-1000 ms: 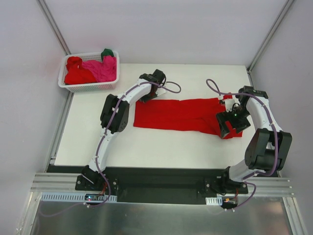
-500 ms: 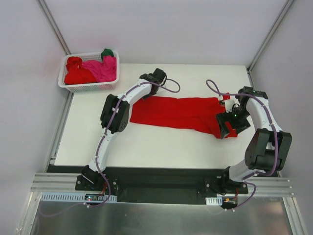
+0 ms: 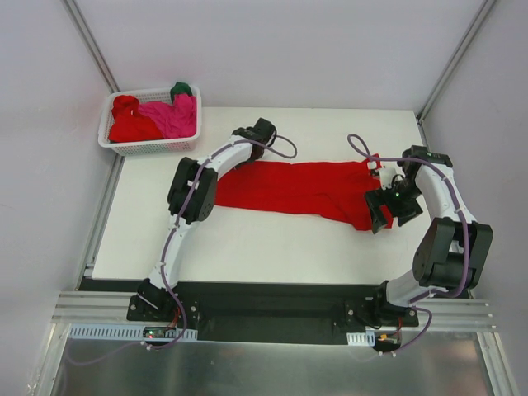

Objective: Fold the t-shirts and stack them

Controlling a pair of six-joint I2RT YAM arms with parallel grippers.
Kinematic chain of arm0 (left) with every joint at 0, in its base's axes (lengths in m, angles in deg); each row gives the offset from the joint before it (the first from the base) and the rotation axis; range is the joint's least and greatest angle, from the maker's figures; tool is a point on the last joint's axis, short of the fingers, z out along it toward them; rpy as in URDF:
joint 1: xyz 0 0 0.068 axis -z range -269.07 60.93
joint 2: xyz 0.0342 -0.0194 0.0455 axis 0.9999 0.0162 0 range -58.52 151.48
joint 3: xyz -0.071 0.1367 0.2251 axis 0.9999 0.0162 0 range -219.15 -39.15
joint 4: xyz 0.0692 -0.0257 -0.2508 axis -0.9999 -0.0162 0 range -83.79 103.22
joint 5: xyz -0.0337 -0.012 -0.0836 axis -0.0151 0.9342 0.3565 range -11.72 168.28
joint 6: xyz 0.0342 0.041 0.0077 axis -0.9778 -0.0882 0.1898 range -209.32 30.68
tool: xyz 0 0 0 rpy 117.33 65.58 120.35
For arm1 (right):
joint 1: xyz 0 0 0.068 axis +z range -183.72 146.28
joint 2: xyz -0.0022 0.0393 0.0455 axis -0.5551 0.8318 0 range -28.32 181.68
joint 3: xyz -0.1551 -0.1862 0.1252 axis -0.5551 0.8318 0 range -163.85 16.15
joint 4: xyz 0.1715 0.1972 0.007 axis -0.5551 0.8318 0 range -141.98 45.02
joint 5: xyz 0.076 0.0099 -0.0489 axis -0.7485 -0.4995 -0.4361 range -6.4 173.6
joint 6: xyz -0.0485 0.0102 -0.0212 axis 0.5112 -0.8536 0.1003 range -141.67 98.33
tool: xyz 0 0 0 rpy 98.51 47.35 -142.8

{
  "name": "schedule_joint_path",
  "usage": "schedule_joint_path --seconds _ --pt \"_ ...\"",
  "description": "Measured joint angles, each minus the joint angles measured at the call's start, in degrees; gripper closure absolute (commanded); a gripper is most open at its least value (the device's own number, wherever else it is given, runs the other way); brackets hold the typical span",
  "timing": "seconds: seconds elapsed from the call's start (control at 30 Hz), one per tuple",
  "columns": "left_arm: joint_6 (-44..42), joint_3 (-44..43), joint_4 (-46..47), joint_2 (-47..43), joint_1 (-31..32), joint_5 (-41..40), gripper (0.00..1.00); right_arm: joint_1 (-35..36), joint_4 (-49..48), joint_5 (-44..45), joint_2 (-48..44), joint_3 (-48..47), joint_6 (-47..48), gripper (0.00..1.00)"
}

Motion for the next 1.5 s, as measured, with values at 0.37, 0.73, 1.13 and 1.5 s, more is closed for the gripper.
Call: schedule_joint_path --seconds 0.37,0.73,1.13,1.5 --pt "-4.2 -1.4 0.7 0.0 -3.1 -6.0 0.01 0.0 0.0 -0.2 -1.0 0.0 0.0 0.00" --pt "-2.6 -5.3 1.4 -12.1 5.6 10.1 0.01 0.0 0.5 -0.6 -0.7 -2.5 0.0 0.00" --pt "4.0 -3.3 -7.5 -4.6 7.9 33.1 0.01 1.6 0.7 -0.2 3.0 -13.6 0.7 0.00" --pt "6.6 2.8 -8.3 -4.7 2.0 40.2 0.01 3.3 1.5 -0.5 1.6 -8.6 1.9 0.00"
